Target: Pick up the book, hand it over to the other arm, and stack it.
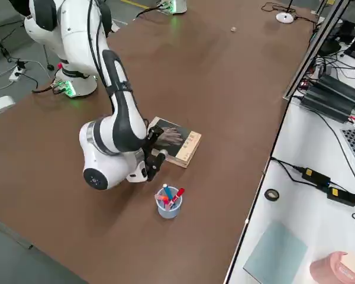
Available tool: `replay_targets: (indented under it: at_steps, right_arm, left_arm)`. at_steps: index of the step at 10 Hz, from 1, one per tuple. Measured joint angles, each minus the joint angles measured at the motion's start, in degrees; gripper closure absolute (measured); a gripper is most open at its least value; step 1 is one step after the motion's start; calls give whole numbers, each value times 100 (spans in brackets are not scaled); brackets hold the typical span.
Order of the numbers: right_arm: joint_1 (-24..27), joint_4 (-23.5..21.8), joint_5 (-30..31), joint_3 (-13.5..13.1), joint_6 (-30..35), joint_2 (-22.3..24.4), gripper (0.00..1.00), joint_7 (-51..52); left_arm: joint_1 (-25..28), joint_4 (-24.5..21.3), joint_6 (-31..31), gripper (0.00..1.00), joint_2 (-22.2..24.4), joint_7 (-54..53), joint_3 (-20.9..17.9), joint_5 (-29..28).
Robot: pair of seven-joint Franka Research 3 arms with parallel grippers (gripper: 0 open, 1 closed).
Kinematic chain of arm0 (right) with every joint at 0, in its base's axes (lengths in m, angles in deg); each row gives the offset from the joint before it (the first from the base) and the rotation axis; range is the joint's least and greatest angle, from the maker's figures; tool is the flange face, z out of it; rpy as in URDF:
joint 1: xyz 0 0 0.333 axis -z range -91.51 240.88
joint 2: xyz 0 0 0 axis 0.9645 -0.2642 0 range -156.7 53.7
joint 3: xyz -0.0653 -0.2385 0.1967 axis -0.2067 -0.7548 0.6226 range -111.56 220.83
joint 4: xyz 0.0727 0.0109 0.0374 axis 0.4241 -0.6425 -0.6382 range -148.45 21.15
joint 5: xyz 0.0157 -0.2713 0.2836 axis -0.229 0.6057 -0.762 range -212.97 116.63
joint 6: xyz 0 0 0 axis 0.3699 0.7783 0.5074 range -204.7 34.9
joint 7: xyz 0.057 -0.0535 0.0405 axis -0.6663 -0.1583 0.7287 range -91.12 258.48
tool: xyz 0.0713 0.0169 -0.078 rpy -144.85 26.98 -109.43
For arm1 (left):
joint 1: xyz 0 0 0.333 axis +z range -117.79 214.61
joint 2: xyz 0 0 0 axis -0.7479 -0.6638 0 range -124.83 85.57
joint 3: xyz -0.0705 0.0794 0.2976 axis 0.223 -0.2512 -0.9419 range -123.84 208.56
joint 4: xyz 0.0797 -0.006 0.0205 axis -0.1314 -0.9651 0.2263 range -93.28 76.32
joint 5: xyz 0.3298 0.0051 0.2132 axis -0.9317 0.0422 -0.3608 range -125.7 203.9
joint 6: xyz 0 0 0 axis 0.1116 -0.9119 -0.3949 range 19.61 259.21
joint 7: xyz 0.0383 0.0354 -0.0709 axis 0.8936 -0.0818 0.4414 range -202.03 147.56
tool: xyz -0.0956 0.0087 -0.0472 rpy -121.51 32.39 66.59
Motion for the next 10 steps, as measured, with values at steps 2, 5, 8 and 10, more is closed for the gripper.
replay_targets:
  at_steps: [2,5,8,10]
  right_arm:
    - [-152,58,234,14,24,247,27,-360]
    - [-723,123,856,50,-508,700,26,-909]
    - [-1360,221,1806,244,-1175,1106,25,-1674]
    - [-1630,276,2534,451,-1517,1312,25,-2161]
  left_arm:
    - [-1,124,0,0,0,0,3,0]
    - [4,333,-46,0,-5,0,-11,0]
    - [22,488,-100,0,-49,0,-33,0]
    - [23,533,-110,0,-82,0,-41,0]
